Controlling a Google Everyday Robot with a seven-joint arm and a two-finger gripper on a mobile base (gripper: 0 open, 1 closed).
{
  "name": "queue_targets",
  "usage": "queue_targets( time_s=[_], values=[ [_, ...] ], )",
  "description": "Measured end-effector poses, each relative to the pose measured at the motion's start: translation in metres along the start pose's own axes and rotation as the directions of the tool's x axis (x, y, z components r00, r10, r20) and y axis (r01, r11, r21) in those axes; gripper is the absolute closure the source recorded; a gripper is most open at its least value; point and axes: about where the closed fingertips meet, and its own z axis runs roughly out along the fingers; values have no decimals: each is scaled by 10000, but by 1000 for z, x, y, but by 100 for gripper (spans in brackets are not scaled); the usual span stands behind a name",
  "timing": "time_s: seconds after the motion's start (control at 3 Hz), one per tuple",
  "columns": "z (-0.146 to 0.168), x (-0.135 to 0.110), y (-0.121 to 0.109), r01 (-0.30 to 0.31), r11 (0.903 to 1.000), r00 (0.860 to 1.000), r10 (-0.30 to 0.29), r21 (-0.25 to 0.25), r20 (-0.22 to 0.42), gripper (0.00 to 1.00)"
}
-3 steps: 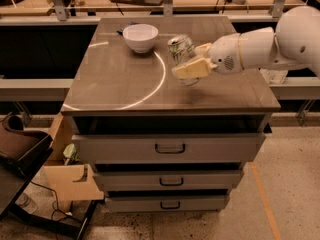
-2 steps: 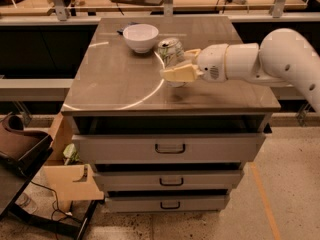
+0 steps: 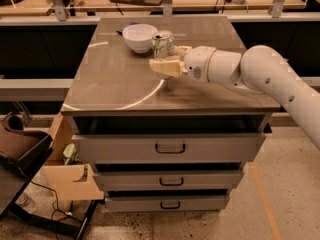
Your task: Place 7up can upright
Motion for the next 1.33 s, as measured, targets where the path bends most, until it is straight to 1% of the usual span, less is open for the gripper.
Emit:
queue_targets(
  time_s=[0.33, 0.67, 1.0, 1.33],
  values=[
    [12, 9, 2, -165, 9998, 9998, 166, 111, -108, 100],
    [29, 29, 11, -388, 9992, 9986, 385, -80, -370, 100],
    [30, 28, 12, -374, 9992, 9987, 369, -110, -357, 84],
    [32, 27, 14, -371, 9992, 9987, 366, -153, -358, 59]
  ],
)
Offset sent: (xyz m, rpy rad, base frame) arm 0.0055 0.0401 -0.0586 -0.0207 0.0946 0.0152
